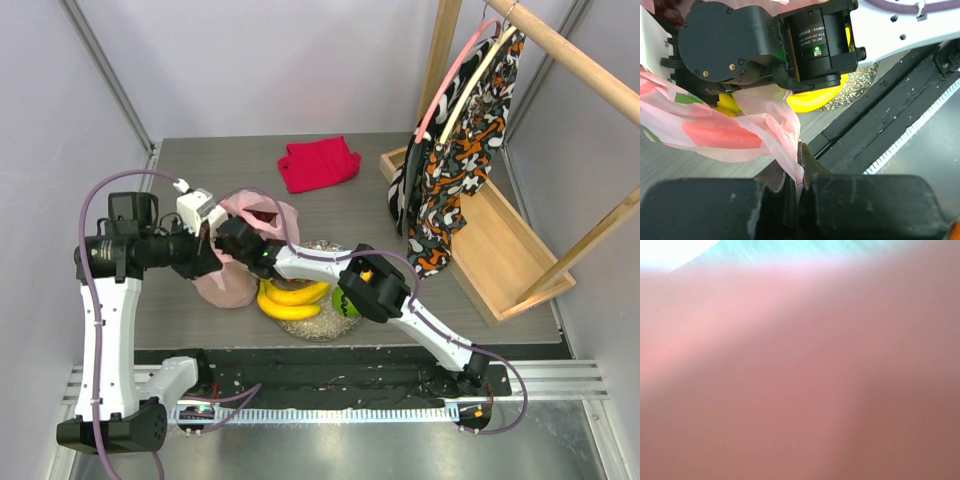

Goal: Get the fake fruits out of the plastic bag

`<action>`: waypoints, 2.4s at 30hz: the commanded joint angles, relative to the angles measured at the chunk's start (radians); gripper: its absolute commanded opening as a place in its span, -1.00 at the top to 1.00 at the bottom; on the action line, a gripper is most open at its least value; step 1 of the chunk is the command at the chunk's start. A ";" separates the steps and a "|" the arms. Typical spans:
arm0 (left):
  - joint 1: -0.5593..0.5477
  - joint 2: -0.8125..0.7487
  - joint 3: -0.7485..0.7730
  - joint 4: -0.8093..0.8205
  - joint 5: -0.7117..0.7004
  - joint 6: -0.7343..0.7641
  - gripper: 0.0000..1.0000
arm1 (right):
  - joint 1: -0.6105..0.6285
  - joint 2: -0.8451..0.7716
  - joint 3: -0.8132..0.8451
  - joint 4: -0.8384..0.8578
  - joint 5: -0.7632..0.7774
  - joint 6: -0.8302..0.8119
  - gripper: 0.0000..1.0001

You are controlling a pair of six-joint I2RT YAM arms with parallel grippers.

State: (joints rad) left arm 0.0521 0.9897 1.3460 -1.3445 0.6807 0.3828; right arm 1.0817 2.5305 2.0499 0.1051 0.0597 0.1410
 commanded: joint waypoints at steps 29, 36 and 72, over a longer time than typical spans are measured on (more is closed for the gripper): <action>-0.008 -0.013 -0.104 0.412 -0.260 -0.321 1.00 | -0.147 -0.585 -0.255 -0.232 -0.325 -0.129 0.53; -0.006 0.059 -0.050 0.449 -0.331 -0.314 1.00 | -0.192 -0.885 -0.514 -0.246 -0.478 -0.199 0.57; 0.022 0.060 -0.103 0.467 -0.237 -0.400 1.00 | -0.077 -1.116 -1.126 -0.582 -0.660 -1.106 0.37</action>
State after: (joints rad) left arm 0.0605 1.0515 1.2461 -0.9226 0.4202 -0.0010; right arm 0.9997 1.3861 0.9455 -0.5041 -0.5793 -0.9123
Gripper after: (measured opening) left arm 0.037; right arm 0.731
